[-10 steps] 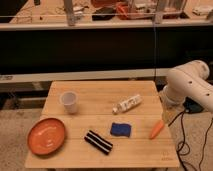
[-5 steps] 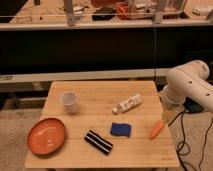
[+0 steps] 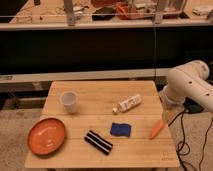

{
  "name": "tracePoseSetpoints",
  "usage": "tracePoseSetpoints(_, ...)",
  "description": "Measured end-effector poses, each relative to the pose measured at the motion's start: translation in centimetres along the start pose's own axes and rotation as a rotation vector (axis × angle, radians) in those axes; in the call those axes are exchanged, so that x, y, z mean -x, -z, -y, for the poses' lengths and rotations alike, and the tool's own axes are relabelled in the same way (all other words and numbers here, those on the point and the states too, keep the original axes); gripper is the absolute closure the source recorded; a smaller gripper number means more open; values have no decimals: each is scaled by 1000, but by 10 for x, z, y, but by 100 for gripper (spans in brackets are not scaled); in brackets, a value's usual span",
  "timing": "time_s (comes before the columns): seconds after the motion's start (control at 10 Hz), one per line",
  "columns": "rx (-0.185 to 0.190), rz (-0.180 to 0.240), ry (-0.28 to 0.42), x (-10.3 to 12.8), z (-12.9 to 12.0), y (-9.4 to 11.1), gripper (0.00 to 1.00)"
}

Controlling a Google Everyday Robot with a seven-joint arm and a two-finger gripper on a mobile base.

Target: Place the white sponge in the ceramic cup

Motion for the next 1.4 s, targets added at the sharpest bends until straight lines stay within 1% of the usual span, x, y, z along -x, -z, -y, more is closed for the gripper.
tracePoseSetpoints(0.2,5,19,41,29,-4,-3,20)
tracePoseSetpoints(0.4,8,38,72,52,-8,-5,20)
tracePoseSetpoints(0.6,8,69,103,66,-13,-10,20)
tracePoseSetpoints(0.7,9,89,116,77,-17,-12,20)
tracePoseSetpoints(0.8,11,112,135,93,-23,-16,20)
tracePoseSetpoints(0.9,13,130,145,102,-28,-19,20)
tracePoseSetpoints(1.0,12,140,153,103,-31,-22,20)
tracePoseSetpoints(1.1,15,172,163,109,-37,-29,20)
tracePoseSetpoints(1.2,17,193,168,116,-40,-33,20)
tracePoseSetpoints(1.4,21,210,175,126,-44,-40,20)
